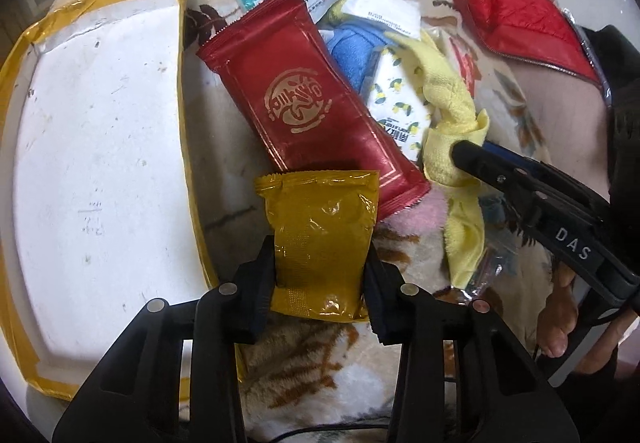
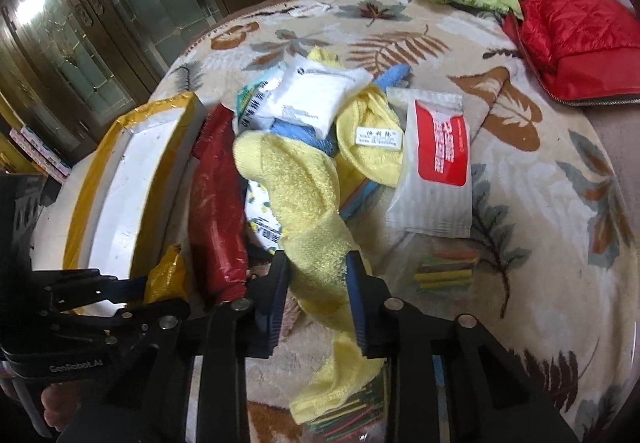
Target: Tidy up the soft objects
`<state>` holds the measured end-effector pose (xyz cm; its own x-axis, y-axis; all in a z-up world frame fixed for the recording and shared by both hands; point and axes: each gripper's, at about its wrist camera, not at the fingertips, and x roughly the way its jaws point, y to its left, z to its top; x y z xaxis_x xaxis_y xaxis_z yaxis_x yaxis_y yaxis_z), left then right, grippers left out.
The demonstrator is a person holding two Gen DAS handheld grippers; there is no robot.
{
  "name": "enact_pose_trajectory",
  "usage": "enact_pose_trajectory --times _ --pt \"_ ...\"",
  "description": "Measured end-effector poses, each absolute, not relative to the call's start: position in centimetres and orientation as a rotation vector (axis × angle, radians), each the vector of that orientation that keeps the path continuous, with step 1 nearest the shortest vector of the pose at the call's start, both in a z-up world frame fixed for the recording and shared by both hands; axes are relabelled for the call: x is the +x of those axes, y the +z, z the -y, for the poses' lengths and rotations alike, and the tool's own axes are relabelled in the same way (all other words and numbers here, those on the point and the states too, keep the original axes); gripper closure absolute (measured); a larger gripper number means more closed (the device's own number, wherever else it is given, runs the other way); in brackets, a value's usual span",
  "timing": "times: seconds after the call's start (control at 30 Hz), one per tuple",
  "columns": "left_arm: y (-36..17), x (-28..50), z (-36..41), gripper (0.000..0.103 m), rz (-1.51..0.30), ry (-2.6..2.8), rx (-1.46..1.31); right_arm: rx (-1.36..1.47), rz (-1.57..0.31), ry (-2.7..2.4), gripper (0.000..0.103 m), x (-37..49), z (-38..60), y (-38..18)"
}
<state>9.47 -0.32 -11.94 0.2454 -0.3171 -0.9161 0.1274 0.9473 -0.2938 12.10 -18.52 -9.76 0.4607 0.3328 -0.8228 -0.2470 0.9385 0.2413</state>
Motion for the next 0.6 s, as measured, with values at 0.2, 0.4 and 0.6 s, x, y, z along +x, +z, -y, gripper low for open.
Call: enact_pose_trajectory --times 0.2,0.4,0.6 --pt "-9.3 7.6 -0.5 0.064 -1.23 -0.33 -0.249 0.137 -0.978 0.385 0.103 10.5 18.6 -6.5" --pt "-7.4 6.5 -2.0 0.064 -1.176 -0.314 -0.307 0.087 -0.918 0.41 0.103 9.8 17.1 -4.4" --pt "-7.3 5.8 -2.7 0.064 -1.166 -0.304 -0.311 0.119 -0.972 0.39 0.035 10.4 18.0 -7.9"
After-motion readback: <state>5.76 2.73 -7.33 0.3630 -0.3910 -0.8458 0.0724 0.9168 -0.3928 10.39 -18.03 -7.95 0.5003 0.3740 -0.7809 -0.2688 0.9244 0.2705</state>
